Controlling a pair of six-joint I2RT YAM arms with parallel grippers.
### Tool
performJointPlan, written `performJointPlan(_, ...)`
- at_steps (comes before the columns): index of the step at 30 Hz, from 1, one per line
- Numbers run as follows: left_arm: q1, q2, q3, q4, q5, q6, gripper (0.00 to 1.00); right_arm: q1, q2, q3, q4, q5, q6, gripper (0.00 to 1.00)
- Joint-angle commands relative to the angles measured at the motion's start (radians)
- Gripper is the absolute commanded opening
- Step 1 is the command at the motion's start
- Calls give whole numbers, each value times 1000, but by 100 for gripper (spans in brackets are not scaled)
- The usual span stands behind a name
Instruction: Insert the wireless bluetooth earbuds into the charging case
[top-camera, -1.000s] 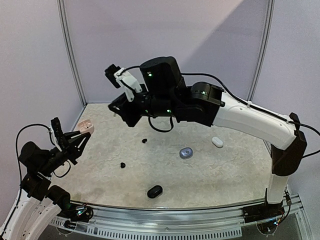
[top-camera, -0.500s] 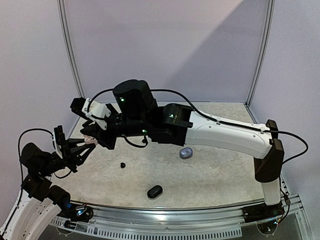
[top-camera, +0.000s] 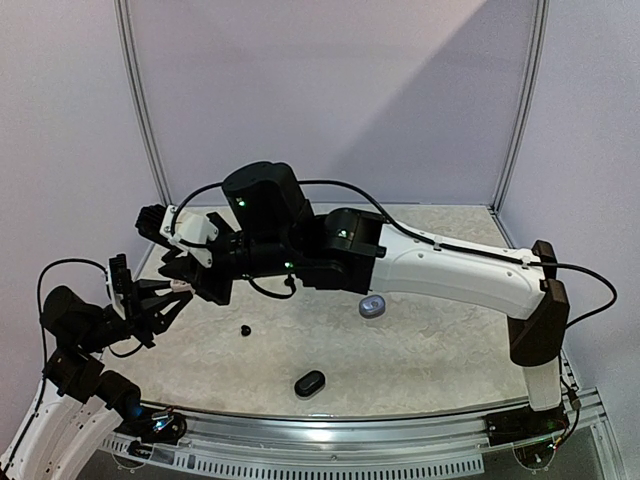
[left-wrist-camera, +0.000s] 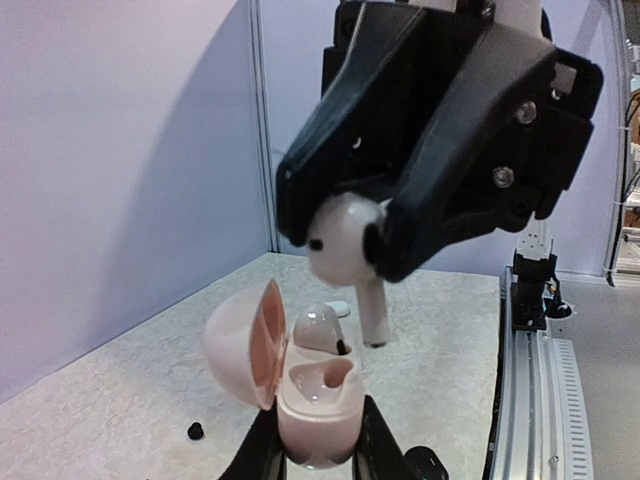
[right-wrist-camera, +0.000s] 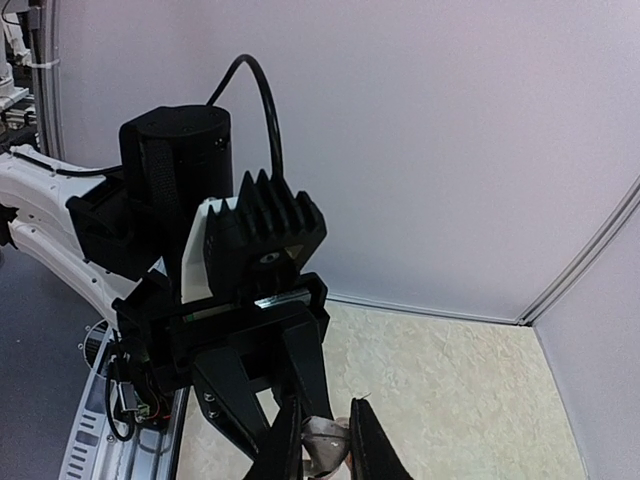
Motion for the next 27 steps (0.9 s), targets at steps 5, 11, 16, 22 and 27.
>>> performJointPlan(5,-1,-18,-11,14,5,4,0,3,29,22,-59,55,-36,0)
performJointPlan(11,-1,-19,-11,14,6,4,0,3,35,22,-59,81,-53,0)
performJointPlan(16,-2,-18,-10,16,-3,0,0,4,38,23,-76,94,-71,0)
performJointPlan(22,-1,-16,-11,16,-8,-3,0,3,47,19,-86,85,-83,0)
performJointPlan(27,-1,-15,-9,16,-9,-2,0,3,66,23,-90,81,-82,13)
